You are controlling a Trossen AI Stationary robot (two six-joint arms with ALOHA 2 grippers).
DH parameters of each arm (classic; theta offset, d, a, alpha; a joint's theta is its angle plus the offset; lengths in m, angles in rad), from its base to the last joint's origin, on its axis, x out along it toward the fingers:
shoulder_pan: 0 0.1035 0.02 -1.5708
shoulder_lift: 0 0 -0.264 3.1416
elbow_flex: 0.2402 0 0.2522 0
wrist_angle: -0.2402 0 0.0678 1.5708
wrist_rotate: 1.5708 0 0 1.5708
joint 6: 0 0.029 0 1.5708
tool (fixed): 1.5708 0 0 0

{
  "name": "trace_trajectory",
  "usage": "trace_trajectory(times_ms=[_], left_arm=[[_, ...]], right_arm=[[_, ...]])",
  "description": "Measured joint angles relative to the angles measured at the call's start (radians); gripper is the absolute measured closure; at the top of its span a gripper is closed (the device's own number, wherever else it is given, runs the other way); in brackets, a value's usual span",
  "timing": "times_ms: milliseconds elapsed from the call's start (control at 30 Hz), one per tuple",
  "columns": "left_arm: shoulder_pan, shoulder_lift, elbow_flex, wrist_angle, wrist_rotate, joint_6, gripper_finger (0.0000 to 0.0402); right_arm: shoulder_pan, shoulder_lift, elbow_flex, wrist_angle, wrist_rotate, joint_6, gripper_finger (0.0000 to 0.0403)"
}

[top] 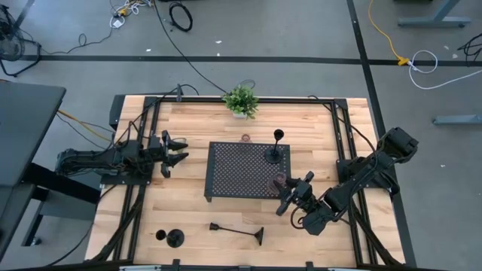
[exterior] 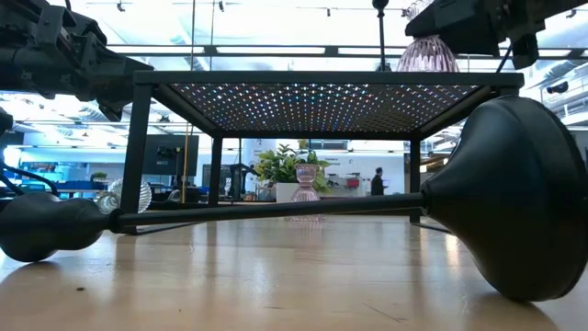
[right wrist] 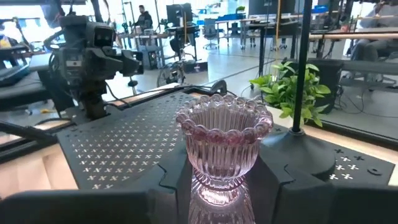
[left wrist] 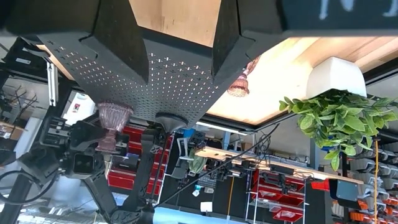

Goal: Pick & Place candle stick holders
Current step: Align the bottom pink glass candle holder with the black candle holder on the shelf

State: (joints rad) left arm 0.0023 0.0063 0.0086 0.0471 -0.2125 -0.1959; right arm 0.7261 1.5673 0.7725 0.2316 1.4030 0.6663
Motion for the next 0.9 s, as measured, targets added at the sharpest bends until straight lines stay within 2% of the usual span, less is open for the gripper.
trace_trajectory(times_ms=[300,667,900], left_arm=[[0.0,0.0,0.0,0.0,0.0,0.0,0.0223],[0.0,0.0,0.0,0.0,0.0,0.0,0.0223],[0.0,0.0,0.0,0.0,0.0,0.0,0.0223]], right_arm=[[-0.021,0.0,-0.003,0.093,-0.08,-0.113,0.0295],[-0.033,0.0,-0.003,0.099,-0.127,-0.134,0.0288],[-0.033,0.0,-0.003,0.102,-0.157,-0.151,0.0256]])
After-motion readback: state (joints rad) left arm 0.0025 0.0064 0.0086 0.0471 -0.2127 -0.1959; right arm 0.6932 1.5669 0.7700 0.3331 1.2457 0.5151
